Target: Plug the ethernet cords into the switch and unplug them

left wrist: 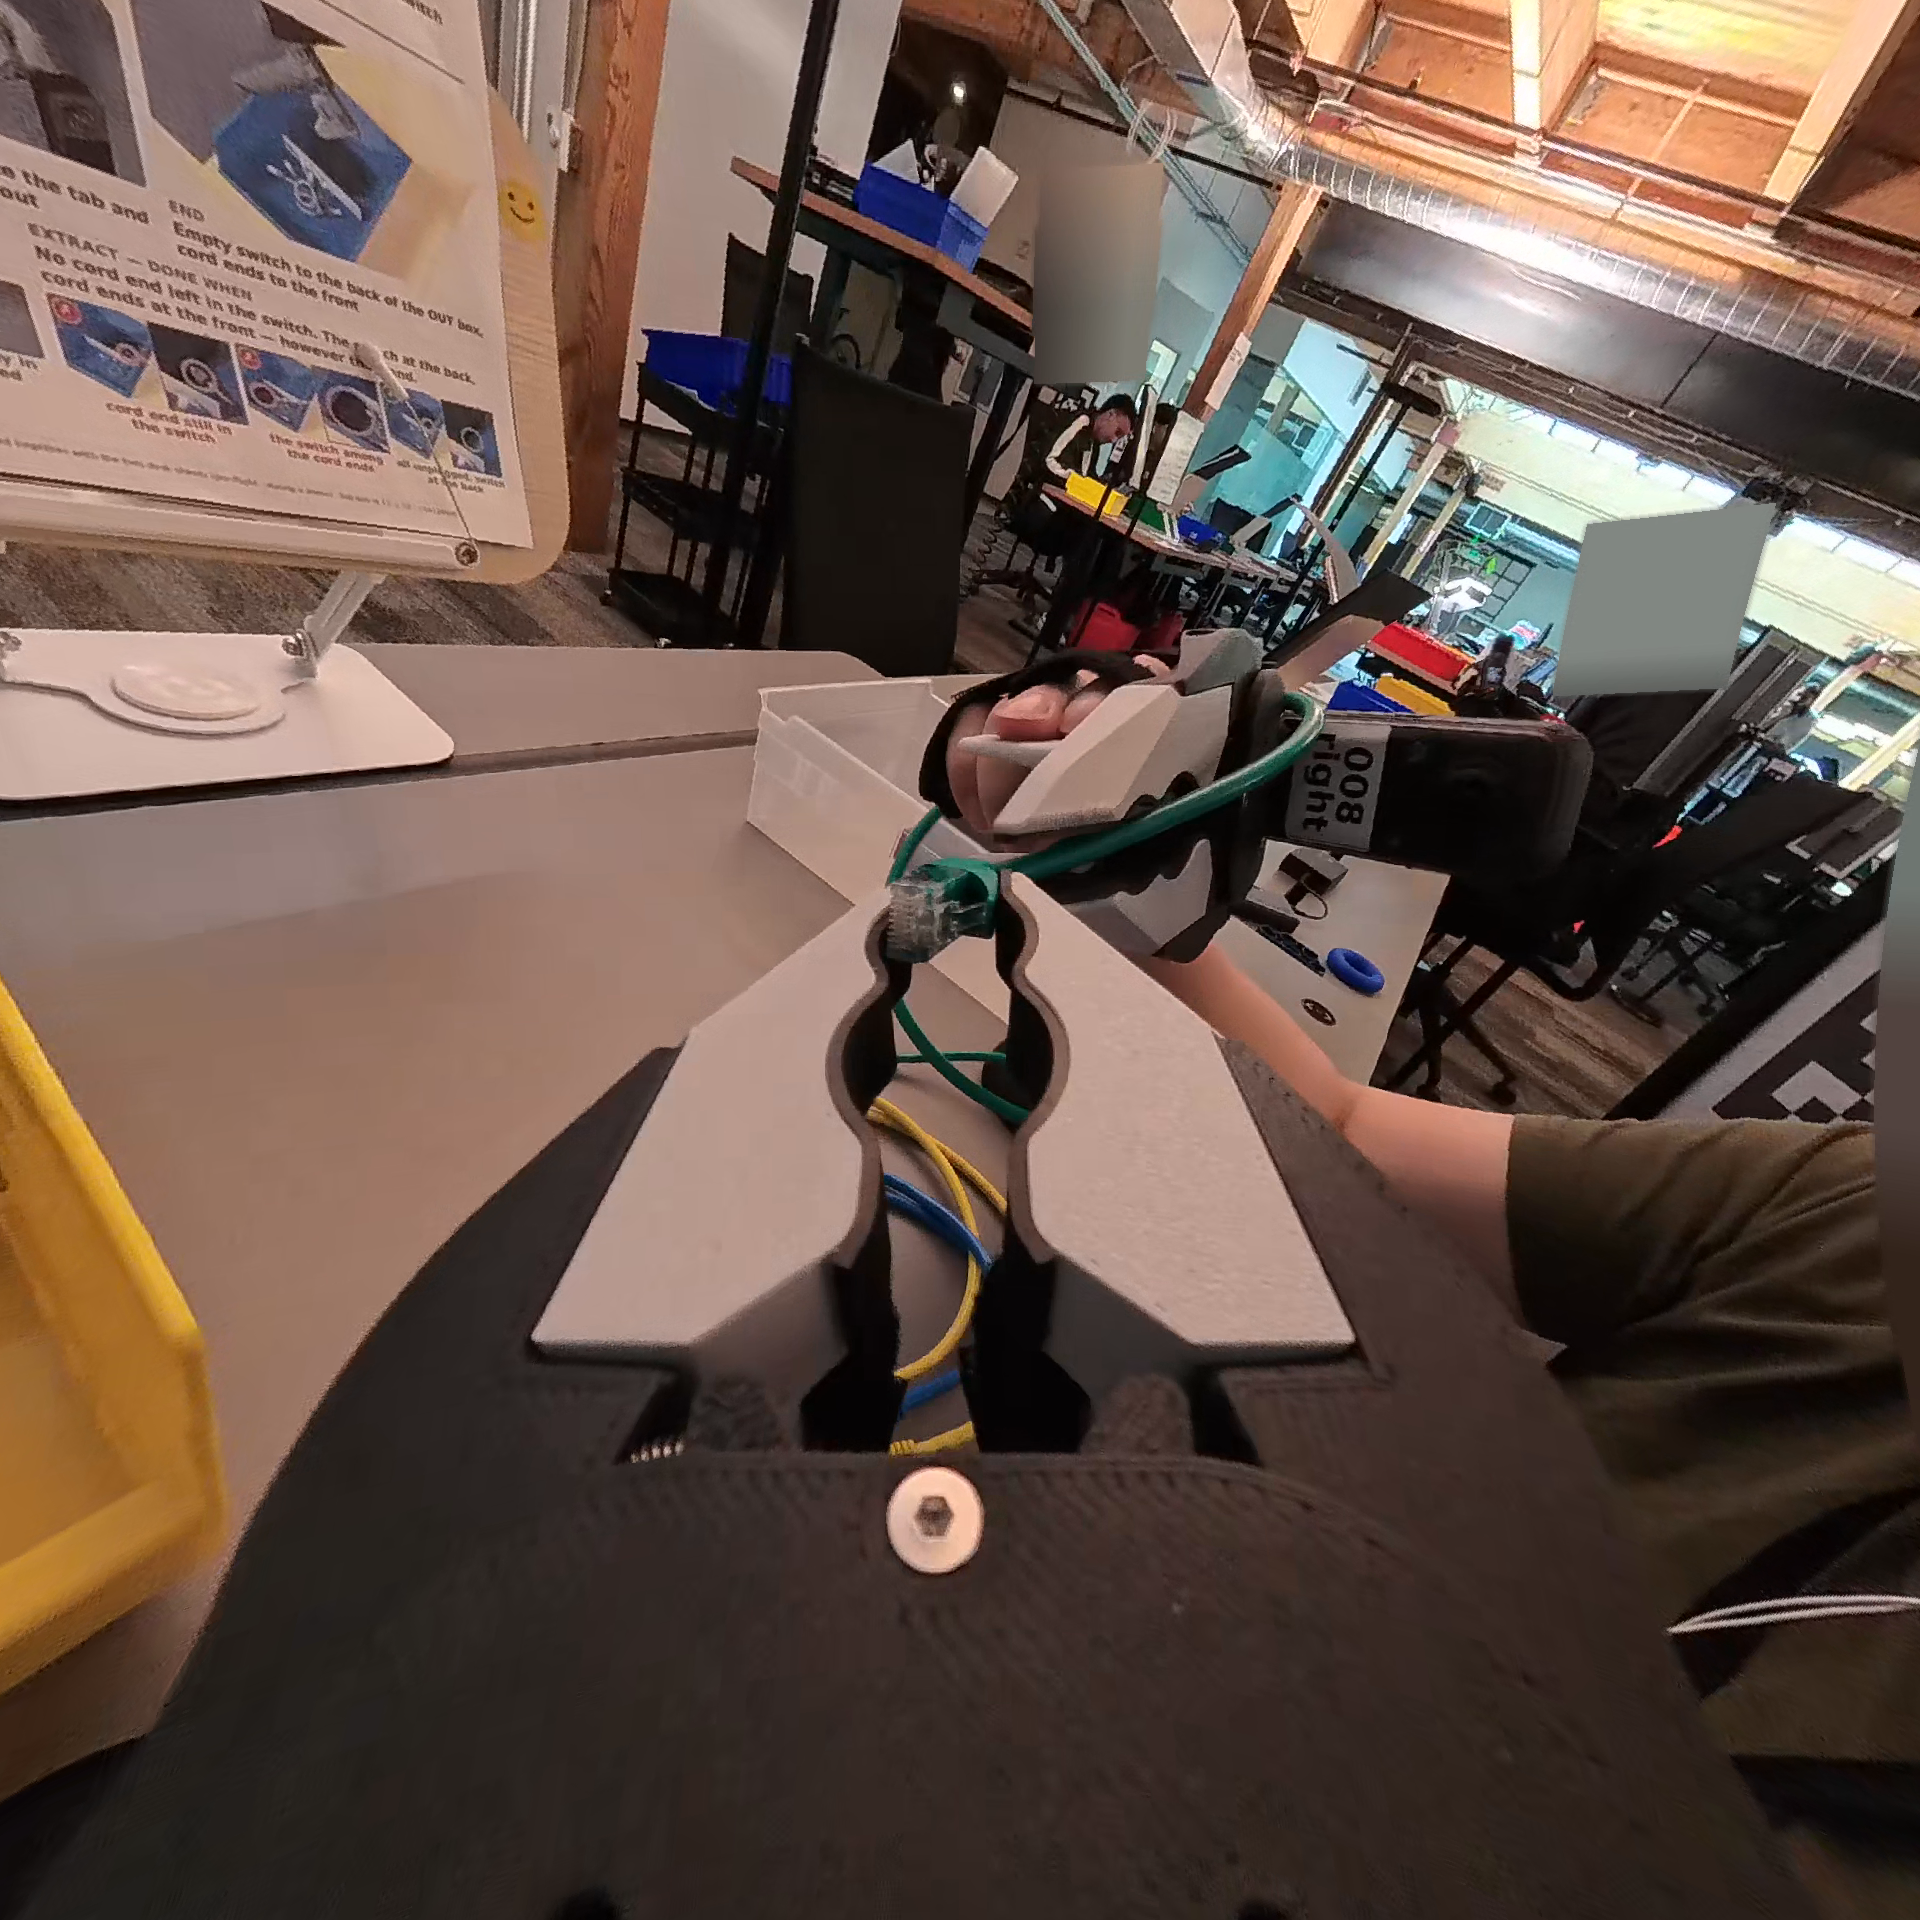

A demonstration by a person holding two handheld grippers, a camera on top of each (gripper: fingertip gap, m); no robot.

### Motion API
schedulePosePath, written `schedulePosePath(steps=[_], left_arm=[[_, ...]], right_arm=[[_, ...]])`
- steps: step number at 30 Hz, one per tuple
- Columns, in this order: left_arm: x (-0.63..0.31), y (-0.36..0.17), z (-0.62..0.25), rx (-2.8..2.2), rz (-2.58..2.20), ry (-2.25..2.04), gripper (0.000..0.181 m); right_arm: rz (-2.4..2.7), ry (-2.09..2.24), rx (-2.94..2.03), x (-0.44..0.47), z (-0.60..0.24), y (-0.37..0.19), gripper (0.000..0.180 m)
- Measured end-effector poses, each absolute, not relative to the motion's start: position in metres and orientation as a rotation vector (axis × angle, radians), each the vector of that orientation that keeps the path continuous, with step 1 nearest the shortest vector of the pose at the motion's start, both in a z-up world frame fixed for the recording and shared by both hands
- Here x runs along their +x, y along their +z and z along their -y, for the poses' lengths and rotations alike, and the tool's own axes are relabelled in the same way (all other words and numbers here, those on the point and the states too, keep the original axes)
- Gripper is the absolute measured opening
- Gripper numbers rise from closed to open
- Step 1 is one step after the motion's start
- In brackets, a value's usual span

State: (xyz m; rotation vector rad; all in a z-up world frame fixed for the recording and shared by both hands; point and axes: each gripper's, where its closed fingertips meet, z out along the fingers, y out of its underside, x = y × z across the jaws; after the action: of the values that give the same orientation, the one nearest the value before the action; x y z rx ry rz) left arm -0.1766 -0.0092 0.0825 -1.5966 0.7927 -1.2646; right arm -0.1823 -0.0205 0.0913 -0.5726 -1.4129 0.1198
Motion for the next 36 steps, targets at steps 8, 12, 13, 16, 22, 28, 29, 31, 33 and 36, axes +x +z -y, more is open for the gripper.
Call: schedulePosePath(steps=[8, 12, 13, 16, 22, 28, 29, 31, 33, 36], left_arm=[[-0.1742, 0.0806, 0.0068, -1.607, -0.790, -1.281, 0.014], [-0.1751, 0.0802, 0.0050, -1.606, -0.780, -1.282, 0.013], [-0.1754, 0.0803, 0.0051, -1.606, -0.779, -1.282, 0.013], [-0.1753, 0.0805, 0.0057, -1.605, -0.779, -1.298, 0.013], [-0.1747, 0.0823, 0.0094, -1.594, -0.776, -1.375, 0.013], [-0.1737, 0.0833, 0.0121, -1.586, -0.768, -1.427, 0.013], [-0.1735, 0.0829, 0.0119, -1.590, -0.766, -1.426, 0.013], [-0.1732, 0.0810, 0.0105, -1.603, -0.761, -1.418, 0.013], [-0.1732, 0.0789, 0.0088, -1.616, -0.754, -1.416, 0.013], [-0.1731, 0.0783, 0.0082, -1.614, -0.743, -1.442, 0.013]], right_arm=[[1.417, 0.091, -0.589, -0.1853, 0.0168, 0.0876, 0.005], [1.404, 0.092, -0.601, -0.1857, 0.0145, 0.0872, 0.005], [1.404, 0.095, -0.603, -0.1860, 0.0146, 0.0870, 0.005], [1.403, 0.091, -0.600, -0.1859, 0.0152, 0.0873, 0.004], [1.403, 0.172, -0.618, -0.1852, 0.0193, 0.0892, 0.004], [1.395, 0.237, -0.611, -0.1839, 0.0215, 0.0900, 0.004], [1.395, 0.248, -0.613, -0.1837, 0.0211, 0.0894, 0.004], [1.397, 0.259, -0.617, -0.1833, 0.0194, 0.0874, 0.004], [1.404, 0.236, -0.618, -0.1830, 0.0171, 0.0848, 0.004], [1.407, 0.228, -0.628, -0.1832, 0.0166, 0.0841, 0.004]])
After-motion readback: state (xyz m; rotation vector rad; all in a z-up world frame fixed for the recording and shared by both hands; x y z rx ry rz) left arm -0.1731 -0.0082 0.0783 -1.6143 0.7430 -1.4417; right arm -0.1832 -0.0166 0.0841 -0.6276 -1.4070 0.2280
